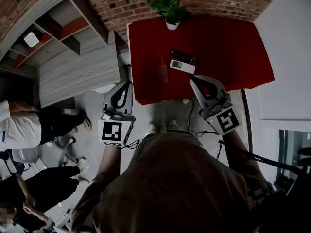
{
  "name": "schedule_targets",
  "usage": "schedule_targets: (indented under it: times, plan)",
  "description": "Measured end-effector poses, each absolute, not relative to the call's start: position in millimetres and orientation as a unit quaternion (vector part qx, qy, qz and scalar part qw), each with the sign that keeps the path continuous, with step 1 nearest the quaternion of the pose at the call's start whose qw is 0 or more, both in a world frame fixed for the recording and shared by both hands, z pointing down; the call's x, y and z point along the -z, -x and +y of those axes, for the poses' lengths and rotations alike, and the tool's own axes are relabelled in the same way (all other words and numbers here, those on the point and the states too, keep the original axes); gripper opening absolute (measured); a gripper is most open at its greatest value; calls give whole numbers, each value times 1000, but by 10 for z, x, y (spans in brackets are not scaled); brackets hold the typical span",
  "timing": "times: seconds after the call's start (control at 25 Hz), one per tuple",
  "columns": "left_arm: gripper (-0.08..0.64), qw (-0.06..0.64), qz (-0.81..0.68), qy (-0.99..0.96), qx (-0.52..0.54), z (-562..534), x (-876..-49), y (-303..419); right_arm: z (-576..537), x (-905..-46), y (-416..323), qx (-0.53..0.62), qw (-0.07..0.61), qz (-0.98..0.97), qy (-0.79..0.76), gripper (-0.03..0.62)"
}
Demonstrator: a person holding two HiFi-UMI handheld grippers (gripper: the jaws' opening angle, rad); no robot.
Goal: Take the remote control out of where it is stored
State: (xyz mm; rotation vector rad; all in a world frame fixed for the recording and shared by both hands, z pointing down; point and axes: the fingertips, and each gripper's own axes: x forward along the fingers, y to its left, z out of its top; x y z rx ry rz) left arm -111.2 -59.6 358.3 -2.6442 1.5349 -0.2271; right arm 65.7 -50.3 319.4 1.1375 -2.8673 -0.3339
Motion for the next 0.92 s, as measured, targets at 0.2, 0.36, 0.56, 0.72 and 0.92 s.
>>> schedule_targets:
  times: [0.2, 0.36, 0.56, 0.72, 0.92]
  plan:
    - [9, 39, 494, 865, 73, -580, -3568, 1061, -464, -3194, -701, 107, 19, -922, -371, 12]
    - [9, 38, 492, 867, 75, -547, -3575, 1031, -431, -3199, -729, 106, 19, -922, -373, 12]
    - [9, 39, 490, 867, 78, -525, -3574, 1038, -405, -3217, -726, 104, 22, -921, -374, 12]
    - [9, 39, 490, 867, 78, -524, -3573, 1042, -406, -3208, -713, 105, 21, -921, -373, 12]
    - [9, 39, 489, 868, 80, -529, -3566, 1053, -412, -3190, -699, 106, 21, -921, -373, 12]
